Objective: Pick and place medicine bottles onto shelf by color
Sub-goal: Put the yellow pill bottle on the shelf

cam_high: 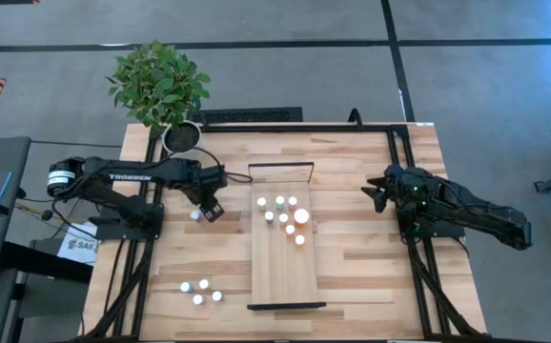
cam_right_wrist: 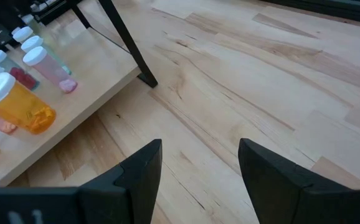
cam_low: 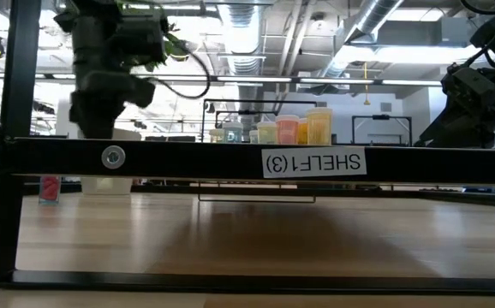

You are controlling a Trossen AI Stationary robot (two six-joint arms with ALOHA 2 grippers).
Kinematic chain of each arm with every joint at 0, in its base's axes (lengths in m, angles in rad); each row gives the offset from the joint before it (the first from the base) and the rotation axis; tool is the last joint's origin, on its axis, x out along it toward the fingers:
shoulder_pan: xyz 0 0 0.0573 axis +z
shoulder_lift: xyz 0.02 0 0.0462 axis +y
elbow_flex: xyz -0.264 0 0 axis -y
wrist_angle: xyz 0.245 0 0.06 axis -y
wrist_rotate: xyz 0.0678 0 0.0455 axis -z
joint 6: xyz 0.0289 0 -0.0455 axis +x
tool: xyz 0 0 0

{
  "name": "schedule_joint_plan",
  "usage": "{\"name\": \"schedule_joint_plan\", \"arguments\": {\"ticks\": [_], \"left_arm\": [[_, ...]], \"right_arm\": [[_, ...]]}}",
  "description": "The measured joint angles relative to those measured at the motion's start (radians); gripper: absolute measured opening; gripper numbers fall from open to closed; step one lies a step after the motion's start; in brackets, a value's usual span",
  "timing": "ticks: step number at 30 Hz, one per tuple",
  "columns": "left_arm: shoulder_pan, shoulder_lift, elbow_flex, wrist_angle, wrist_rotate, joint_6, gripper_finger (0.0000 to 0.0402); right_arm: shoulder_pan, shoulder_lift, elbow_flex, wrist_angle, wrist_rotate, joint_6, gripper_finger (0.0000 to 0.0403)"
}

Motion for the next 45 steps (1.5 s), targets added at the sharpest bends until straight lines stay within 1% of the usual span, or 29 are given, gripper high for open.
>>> {"name": "schedule_joint_plan", "arguments": {"ticks": [4,8,12,16,20,26,30,33,37,42,45], "left_arm": [[-0.022,0.000,0.079,0.004,-0.013,-0.097,0.0107],[-0.069,0.001,0.162,0.020,-0.016,-0.169,0.0092],[-0.128,0.054,0.265,0.024,-0.017,-0.243,0.0084],[-0.191,0.178,0.391,0.002,-0.013,-0.273,0.0096],[-0.239,0.326,0.548,-0.099,-0.011,-0.284,0.0104],[-0.281,0.519,0.792,-0.240,0.005,-0.289,0.0103],[-0.297,0.611,0.912,-0.283,0.008,-0.307,0.0103],[-0.304,0.661,0.968,-0.284,0.019,-0.334,0.0103],[-0.313,0.726,1.015,-0.285,0.043,-0.367,0.0103],[-0.323,0.778,1.048,-0.275,0.067,-0.396,0.0103],[-0.323,0.784,1.052,-0.272,0.063,-0.416,0.0103]], "right_arm": [[0.000,0.000,0.000,0.000,0.000,0.000,0.0234],[0.000,0.000,0.000,0.000,0.000,0.000,0.0234],[0.000,0.000,0.000,0.000,0.000,0.000,0.0234],[0.000,0.000,0.000,0.000,0.000,0.000,0.0234],[0.000,0.000,0.000,0.000,0.000,0.000,0.0234],[0.000,0.000,0.000,0.000,0.000,0.000,0.0234],[0.000,0.000,0.000,0.000,0.000,0.000,0.0234],[0.000,0.000,0.000,0.000,0.000,0.000,0.0234],[0.000,0.000,0.000,0.000,0.000,0.000,0.0234],[0.000,0.000,0.000,0.000,0.000,0.000,0.0234],[0.000,0.000,0.000,0.000,0.000,0.000,0.0234]]}}
